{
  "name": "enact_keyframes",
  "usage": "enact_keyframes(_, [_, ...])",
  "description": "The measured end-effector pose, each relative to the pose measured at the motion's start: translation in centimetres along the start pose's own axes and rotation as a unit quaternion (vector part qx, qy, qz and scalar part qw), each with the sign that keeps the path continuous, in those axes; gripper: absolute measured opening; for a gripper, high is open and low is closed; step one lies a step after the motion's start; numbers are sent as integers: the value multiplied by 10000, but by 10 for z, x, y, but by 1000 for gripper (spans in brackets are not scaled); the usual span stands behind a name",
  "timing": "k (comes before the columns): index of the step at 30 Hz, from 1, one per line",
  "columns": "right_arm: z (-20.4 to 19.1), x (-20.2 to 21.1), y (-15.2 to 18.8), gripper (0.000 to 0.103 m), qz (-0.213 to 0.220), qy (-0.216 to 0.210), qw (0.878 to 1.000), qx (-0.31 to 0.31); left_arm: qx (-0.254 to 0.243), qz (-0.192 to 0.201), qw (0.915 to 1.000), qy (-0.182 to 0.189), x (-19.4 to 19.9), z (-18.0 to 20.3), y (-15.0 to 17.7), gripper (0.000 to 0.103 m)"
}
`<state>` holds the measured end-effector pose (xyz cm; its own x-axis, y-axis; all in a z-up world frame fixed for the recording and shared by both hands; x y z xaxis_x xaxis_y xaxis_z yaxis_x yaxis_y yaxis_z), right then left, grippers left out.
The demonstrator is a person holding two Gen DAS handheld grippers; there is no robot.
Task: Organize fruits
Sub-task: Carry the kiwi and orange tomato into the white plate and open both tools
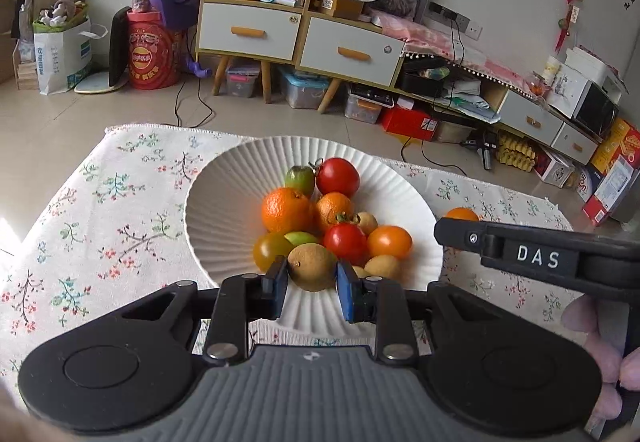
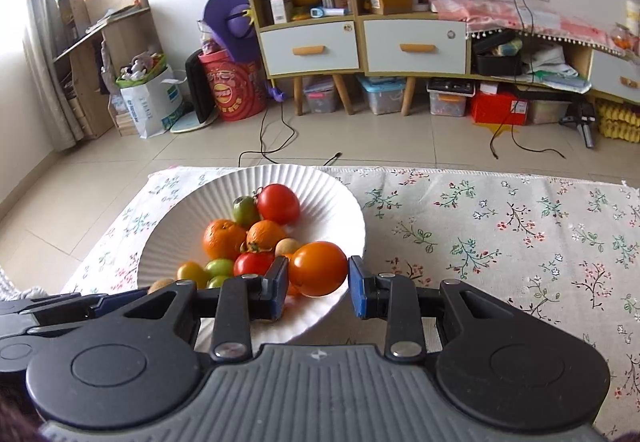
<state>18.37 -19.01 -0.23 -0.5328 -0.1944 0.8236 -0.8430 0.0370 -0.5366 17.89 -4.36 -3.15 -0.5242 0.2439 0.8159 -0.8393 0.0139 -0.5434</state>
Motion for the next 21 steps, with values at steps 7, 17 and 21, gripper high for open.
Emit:
enact_keyframes(7, [9,-13,-4,29,-65,-46,9997,-251,314,69,9995,-50,-11,-23,-16,25])
enact_keyframes(17, [8,-23,-6,29,-106,-253,9990,-344,675,66,9976,119,-26,-43,-22,25])
enact_keyframes(21, [8,-25,-6,31,-107,-335,9987,-373,631,65,9977,219,-28,-41,-21,25])
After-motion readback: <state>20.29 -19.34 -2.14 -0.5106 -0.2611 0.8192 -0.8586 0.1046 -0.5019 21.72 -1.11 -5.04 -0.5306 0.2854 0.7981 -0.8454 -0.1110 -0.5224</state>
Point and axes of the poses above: each gripper's, at about its wrist camera, not at the fingertips, and x roughly against the way its jaws point, z to its right, y to its underside, the point moved 7 cm from there along -x, roughly the way its jaws point, and after that the axes turned 15 degrees about -z, right-handed, at the moved point
